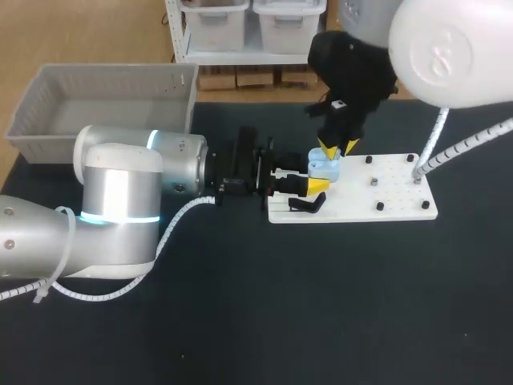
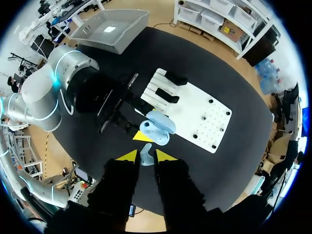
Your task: Pick up each earbud case from the left stands, insert the matching earbuds, close the lid, and place the case in the box.
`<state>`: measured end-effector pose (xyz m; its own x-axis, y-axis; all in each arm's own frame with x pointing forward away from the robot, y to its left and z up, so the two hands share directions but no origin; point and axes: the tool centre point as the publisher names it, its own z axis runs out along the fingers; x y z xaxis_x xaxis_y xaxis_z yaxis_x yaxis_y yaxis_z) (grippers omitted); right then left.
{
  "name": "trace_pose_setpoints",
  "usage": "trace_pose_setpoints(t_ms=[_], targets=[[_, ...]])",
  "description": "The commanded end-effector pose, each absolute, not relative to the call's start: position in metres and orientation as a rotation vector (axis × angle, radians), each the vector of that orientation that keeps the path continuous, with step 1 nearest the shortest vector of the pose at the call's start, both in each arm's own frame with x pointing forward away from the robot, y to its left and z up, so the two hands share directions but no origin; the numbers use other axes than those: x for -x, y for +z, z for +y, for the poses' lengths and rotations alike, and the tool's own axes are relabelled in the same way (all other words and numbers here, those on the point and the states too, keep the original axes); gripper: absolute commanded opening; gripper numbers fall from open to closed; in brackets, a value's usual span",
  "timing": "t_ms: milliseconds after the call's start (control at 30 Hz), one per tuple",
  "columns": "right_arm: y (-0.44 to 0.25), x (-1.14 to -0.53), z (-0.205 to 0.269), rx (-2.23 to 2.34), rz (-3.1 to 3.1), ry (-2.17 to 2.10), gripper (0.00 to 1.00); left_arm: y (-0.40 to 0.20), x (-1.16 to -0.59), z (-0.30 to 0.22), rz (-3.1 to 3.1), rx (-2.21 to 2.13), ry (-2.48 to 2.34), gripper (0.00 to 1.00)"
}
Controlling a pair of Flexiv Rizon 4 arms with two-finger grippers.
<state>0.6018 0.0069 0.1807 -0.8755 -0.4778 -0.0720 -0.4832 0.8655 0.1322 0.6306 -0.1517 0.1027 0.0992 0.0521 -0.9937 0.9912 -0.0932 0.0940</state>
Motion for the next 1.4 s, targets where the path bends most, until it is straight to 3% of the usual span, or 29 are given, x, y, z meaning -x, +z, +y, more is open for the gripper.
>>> trace_pose_setpoints(t_ms=[33, 1400], targets=[[0.178, -0.604, 0.016, 0.798, 3.004, 0.215, 0.00, 0.102, -0.630, -0.152, 1.134, -1.359, -1.172, 0.00], [0.153, -0.617, 0.020, 0.853, 3.013, 0.168, 0.00, 0.102, -0.630, -0.152, 1.134, -1.359, -1.172, 0.00]])
